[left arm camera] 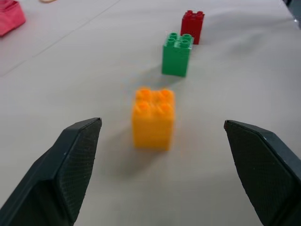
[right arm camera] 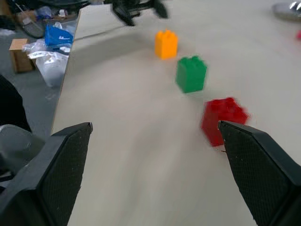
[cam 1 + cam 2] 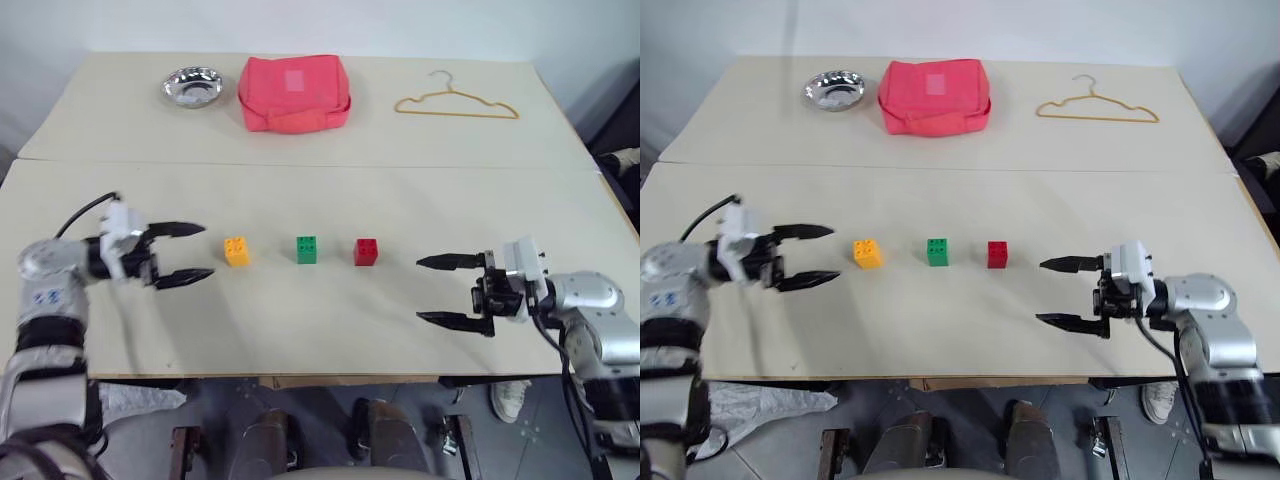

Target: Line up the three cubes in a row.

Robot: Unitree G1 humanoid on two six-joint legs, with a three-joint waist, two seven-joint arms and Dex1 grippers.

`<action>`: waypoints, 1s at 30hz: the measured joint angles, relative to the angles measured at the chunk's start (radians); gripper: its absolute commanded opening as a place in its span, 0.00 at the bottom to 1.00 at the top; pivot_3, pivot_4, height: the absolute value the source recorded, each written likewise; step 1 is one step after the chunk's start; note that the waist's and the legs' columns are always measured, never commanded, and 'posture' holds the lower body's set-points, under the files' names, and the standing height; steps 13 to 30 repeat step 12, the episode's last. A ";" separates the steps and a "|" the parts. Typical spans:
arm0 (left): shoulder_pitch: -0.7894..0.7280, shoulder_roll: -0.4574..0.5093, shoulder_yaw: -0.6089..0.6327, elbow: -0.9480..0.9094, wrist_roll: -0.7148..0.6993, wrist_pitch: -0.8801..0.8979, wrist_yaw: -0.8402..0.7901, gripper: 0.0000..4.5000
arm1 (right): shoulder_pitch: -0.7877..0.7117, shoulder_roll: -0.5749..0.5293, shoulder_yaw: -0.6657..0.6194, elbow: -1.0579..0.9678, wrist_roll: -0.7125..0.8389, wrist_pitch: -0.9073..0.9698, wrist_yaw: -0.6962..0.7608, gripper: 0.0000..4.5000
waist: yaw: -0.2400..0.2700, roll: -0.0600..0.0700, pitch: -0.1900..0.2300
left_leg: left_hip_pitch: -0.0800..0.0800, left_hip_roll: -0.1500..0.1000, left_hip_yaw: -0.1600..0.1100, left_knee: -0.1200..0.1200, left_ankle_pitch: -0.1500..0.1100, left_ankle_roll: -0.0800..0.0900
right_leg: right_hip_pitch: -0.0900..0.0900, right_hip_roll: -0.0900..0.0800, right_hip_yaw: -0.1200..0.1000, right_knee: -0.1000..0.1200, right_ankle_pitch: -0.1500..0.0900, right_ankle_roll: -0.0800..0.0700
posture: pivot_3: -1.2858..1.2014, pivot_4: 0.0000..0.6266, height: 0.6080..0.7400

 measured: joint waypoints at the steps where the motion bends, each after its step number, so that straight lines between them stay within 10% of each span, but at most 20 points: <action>1: 0.028 0.008 0.014 -0.035 -0.009 0.016 0.001 0.99 | -0.034 0.001 -0.004 0.040 -0.002 -0.026 0.016 1.00 | 0.000 0.001 0.000 | 0.000 0.000 0.000 0.000 0.000 0.000 | 0.000 0.000 0.000 0.000 0.000 0.000 | 0.52 0.24 1.00; 30: 0.060 0.076 0.031 -0.114 0.030 -0.018 0.047 0.99 | -0.197 -0.044 0.046 0.270 -0.125 -0.145 0.039 1.00 | 0.023 0.001 0.001 | 0.000 -0.001 -0.001 0.000 0.000 0.000 | 0.000 -0.001 0.000 0.001 0.000 0.000 | 0.52 0.24 1.00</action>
